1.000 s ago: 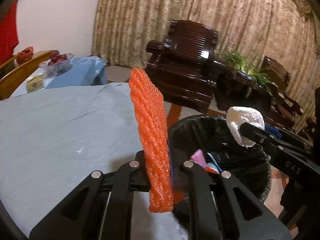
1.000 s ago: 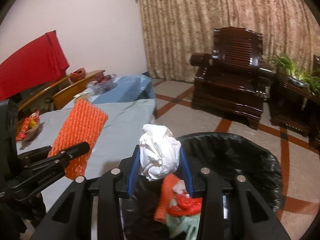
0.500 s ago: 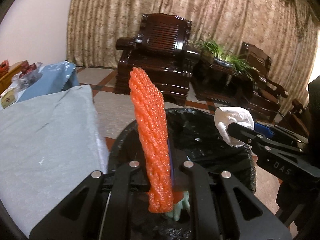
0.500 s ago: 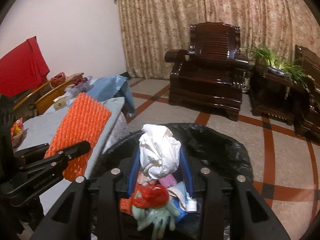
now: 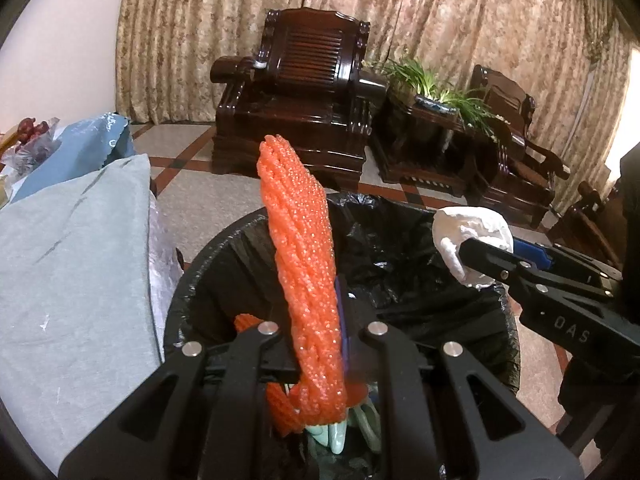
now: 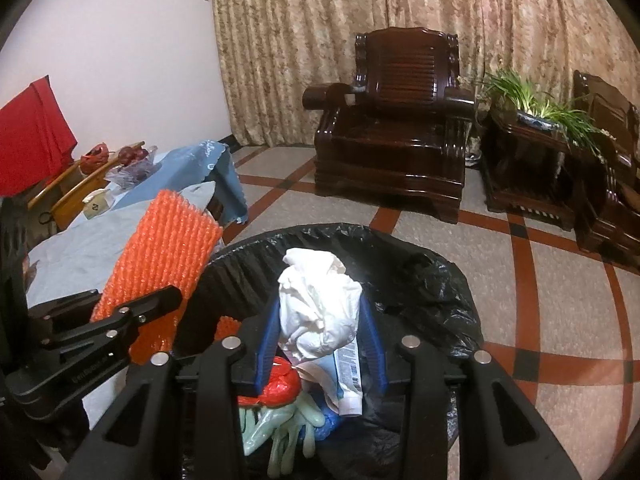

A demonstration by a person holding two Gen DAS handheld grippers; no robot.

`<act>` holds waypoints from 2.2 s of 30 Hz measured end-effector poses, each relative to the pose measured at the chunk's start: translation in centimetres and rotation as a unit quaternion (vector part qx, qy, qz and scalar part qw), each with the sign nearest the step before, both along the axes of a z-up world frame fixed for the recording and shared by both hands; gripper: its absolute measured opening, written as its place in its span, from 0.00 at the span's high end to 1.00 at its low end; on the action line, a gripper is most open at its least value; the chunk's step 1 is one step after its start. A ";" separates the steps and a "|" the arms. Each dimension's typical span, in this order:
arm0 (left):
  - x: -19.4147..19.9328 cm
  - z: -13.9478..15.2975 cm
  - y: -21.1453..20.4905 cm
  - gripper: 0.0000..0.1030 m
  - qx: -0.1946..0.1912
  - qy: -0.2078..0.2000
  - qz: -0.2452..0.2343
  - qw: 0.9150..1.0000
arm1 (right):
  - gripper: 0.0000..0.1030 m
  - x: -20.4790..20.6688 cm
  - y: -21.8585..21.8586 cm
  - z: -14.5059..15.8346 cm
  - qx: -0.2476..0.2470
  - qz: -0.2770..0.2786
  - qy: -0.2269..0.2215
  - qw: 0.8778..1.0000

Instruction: Collect trash

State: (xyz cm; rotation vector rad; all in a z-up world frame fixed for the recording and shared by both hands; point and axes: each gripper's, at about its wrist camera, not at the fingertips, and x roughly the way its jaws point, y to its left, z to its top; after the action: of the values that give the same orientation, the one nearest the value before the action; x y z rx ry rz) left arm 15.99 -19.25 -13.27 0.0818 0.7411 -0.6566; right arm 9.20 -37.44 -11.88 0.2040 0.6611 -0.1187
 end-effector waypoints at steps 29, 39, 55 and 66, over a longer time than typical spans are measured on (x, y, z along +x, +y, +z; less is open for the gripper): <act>-3.0 5.0 10.8 0.09 -0.008 -0.044 0.099 0.994 | 0.06 -2.1 5.1 2.9 0.008 0.040 -0.011 0.999; -5.3 7.1 13.7 0.09 -0.013 -0.055 0.127 0.990 | 0.06 -3.5 8.2 5.7 0.004 0.068 -0.034 0.997; -9.1 11.5 14.8 0.09 -0.017 -0.094 0.139 0.986 | 0.06 -6.1 10.0 10.5 -0.008 0.087 -0.070 0.994; -10.0 12.8 15.3 0.09 -0.021 -0.109 0.144 0.983 | 0.06 -6.7 10.5 11.2 -0.014 0.093 -0.078 0.992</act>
State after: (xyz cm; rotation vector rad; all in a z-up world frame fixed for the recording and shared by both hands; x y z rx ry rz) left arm 6.00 -3.95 -0.51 0.0075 0.5135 -0.3798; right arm 2.54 -26.94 -0.69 0.1222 0.5187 0.0662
